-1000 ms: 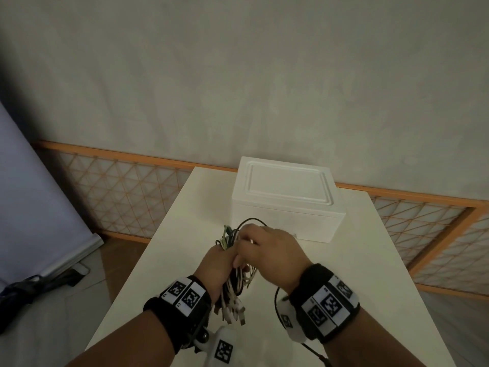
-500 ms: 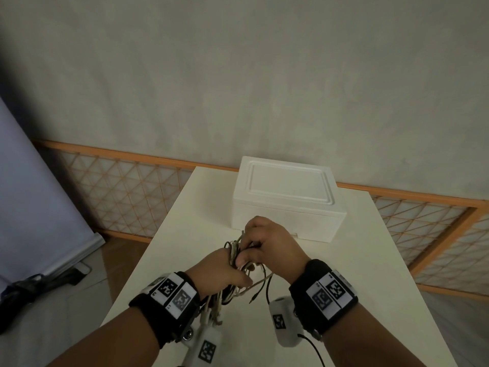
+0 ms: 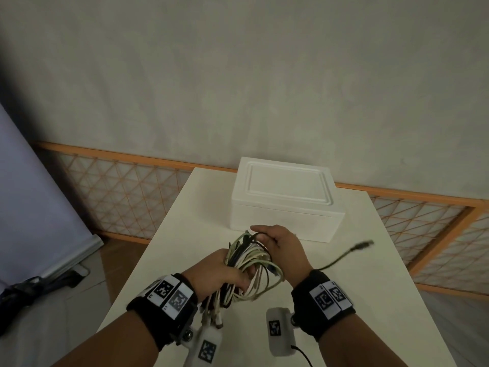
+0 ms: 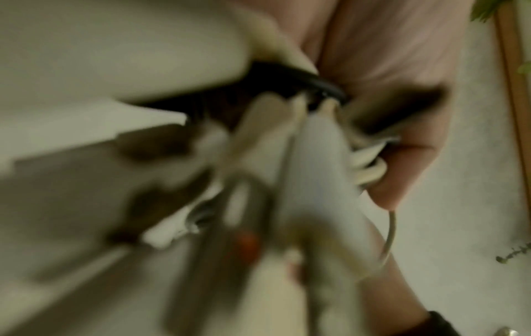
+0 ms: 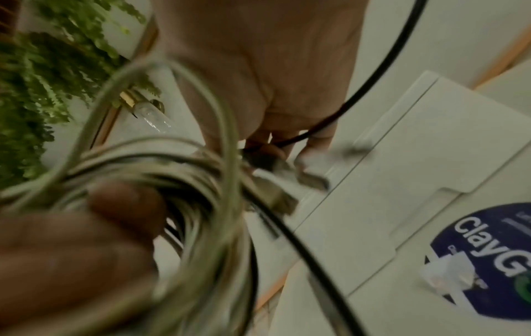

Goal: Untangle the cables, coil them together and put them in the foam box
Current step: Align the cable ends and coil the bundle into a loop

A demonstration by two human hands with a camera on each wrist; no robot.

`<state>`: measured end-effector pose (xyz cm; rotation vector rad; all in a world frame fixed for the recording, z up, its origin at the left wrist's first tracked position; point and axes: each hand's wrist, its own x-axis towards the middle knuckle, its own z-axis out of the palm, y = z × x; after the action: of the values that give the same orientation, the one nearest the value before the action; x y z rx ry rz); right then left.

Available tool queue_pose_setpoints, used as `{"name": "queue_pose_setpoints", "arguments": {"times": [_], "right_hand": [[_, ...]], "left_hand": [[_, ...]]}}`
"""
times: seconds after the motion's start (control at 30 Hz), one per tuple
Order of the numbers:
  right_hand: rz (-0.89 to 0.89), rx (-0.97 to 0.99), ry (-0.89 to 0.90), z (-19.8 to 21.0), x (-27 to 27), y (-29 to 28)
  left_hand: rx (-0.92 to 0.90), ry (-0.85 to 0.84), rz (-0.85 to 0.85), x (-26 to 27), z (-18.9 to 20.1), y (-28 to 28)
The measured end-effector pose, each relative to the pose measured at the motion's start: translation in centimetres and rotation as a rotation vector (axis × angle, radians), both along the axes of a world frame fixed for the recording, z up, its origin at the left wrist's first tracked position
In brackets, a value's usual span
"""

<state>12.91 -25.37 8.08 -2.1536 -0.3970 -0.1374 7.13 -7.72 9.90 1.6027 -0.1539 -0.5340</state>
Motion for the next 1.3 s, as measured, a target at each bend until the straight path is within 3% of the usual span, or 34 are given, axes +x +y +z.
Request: {"name": "queue_pose_setpoints", "arguments": {"times": [0.17,0.23,0.33,0.47,0.63,0.7,0.9,1.13,1.3], "right_hand": [[0.109,0.128,0.068,0.0,-1.0,-0.1],[0.113,0.001,0.079,-1.2,-1.0,-0.6],[0.076,-0.379,0.027,-3.6,-0.3,-1.5],[0.038,-0.648,0.064,-4.6,-1.3,-1.1],[0.145,-0.628,0.061,-3.6,-2.9,0.2],[0.225,-0.729,0.078,-3.4,-3.7,0.4],[0.289,-0.887,-0.162,-0.2,-4.6,0.9],[0.413,-1.017,-0.456,2.8,-4.4,1.2],[0.559,-0.986,-0.686,4.3,-5.2,2.2]], "left_hand": [[-0.199,0.014,0.05,-0.2,0.2,-0.3],[-0.251,0.054,0.083,-0.3,-0.1,-0.3],[-0.379,0.152,0.167,-0.1,-0.4,-0.1],[-0.586,0.244,0.281,0.3,0.1,-0.4],[-0.783,0.321,0.501,1.3,1.2,-0.9],[-0.816,0.307,0.588,2.1,1.4,-0.6],[-0.545,0.165,0.707,2.9,0.5,-0.1],[-0.325,0.096,0.695,2.6,0.0,-0.2],[-0.303,0.077,0.624,2.1,0.0,-0.3]]}}
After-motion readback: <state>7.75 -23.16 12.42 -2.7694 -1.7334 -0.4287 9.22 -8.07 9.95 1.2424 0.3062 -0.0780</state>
